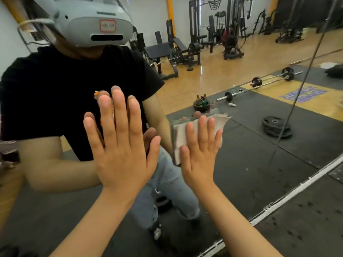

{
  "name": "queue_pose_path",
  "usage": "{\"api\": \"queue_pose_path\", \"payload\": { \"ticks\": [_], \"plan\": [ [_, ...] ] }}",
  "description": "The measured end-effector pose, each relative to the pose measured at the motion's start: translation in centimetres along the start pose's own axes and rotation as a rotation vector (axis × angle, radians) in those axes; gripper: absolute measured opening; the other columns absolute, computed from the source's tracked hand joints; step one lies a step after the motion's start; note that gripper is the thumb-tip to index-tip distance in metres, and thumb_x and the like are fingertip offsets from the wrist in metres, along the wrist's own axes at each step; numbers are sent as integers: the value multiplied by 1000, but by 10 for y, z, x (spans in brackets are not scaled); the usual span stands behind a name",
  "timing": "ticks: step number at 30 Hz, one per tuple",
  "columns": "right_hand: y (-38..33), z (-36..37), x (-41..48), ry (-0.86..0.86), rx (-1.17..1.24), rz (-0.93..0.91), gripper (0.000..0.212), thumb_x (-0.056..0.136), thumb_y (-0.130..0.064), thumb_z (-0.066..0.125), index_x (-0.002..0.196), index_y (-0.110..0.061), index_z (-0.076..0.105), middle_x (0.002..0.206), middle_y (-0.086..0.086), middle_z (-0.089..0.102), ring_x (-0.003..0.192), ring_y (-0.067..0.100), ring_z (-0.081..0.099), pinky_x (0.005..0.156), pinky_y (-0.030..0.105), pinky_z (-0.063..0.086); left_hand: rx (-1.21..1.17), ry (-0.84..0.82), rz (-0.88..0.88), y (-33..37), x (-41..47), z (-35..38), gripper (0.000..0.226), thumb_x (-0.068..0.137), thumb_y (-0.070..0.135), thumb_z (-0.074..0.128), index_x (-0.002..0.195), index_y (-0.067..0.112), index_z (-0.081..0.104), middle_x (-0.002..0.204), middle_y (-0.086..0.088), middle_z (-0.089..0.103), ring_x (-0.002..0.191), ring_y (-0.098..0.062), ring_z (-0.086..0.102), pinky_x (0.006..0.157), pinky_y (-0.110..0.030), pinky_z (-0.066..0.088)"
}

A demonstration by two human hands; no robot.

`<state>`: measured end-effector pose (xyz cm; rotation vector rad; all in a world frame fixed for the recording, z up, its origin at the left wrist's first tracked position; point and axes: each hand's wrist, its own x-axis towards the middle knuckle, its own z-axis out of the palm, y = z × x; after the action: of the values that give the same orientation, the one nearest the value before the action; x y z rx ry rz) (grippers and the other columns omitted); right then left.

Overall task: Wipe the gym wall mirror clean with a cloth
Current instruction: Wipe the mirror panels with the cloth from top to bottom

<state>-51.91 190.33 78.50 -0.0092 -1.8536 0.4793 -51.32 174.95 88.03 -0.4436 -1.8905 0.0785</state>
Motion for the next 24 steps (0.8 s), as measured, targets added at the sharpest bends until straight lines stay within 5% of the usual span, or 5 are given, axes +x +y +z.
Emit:
{"api": "queue_pose_path", "payload": {
  "ticks": [5,11,15,19,24],
  "plan": [
    [59,-12,16,33,-14,-24,52,108,-41,16,157,-37,2,165,-13,-10,153,16,-8,123,44,-7,-100,45,-50,4,0,-3,73,99,37,46,156,5,13,161,-17,9,151,-19,-15,123,-45,-6],
    [152,-35,37,3,-67,-188,53,108,-40,17,158,-34,2,165,-13,-11,153,15,-9,122,44,-9,-122,73,-46,42,-14,3,77,98,31,43,158,10,-1,165,0,-14,153,-18,-10,124,-42,-5],
    [214,-52,50,51,-69,93,52,107,-42,12,156,-36,-6,165,-11,-12,151,9,-12,122,40,-7,-113,61,-84,68,-18,18,77,97,31,42,158,9,0,165,1,-15,152,-17,-10,124,-40,-6],
    [228,-54,54,59,-52,149,54,108,-40,13,158,-27,-4,158,25,17,151,6,-11,122,36,-6,-28,65,-110,73,-14,31,75,98,30,36,157,9,-4,164,0,-18,152,-16,-13,123,-39,-8],
    [227,-51,56,119,55,423,69,106,-49,13,156,-3,11,163,24,8,152,16,-2,121,40,-2,-24,79,-93,71,-18,36,72,99,32,33,157,8,-4,164,-1,-18,152,-18,-13,124,-40,-7]
  ]
}}
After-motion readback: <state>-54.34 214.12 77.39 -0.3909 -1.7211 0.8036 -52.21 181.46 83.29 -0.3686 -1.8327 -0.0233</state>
